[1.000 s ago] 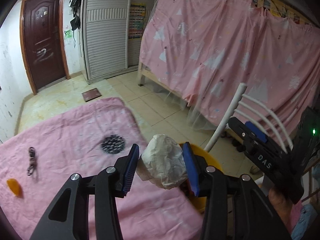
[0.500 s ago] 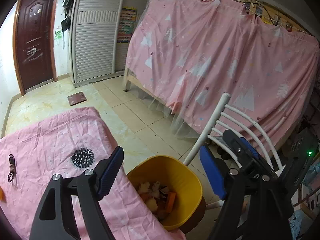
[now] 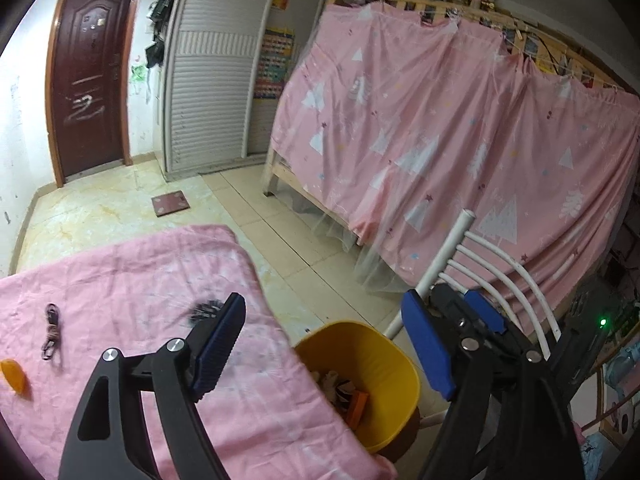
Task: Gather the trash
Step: 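Move both open tools back over the bed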
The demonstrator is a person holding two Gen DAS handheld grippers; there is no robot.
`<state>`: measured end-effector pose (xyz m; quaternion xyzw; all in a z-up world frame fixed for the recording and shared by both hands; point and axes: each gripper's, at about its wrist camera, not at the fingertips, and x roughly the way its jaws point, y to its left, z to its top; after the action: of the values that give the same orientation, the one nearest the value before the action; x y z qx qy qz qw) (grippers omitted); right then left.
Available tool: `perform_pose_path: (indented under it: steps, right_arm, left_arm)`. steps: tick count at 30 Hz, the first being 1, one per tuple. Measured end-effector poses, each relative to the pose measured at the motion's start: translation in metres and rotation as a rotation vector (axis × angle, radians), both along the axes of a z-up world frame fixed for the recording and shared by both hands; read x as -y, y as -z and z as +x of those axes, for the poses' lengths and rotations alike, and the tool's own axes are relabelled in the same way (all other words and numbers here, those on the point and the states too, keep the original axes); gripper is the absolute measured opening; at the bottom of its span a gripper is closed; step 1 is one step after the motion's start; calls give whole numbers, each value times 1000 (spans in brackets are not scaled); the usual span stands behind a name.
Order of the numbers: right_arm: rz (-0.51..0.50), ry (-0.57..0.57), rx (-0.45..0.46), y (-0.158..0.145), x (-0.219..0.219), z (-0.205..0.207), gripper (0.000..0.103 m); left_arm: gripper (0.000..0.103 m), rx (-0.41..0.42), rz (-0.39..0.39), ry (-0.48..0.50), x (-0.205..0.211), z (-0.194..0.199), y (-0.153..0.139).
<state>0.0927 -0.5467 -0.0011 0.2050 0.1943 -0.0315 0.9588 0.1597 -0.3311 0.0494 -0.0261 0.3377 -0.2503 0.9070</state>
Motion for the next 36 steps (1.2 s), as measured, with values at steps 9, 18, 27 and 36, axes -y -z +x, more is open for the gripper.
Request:
perform_pose_path:
  steps: [9, 18, 27, 36]
  right_arm:
    - [-52, -111, -18, -9, -57, 23, 82]
    - [-115, -232, -36, -22, -126, 50, 82]
    - [-191, -380, -58, -28, -211, 70, 82]
    - [-250, -472, -88, -28, -267, 85, 82]
  left_arm:
    - [76, 24, -11, -96, -61, 10, -16]
    - [76, 35, -14, -228, -144, 18, -21]
    - [77, 4, 21, -397, -232, 33, -13]
    - [78, -73, 35, -462, -290, 42, 15]
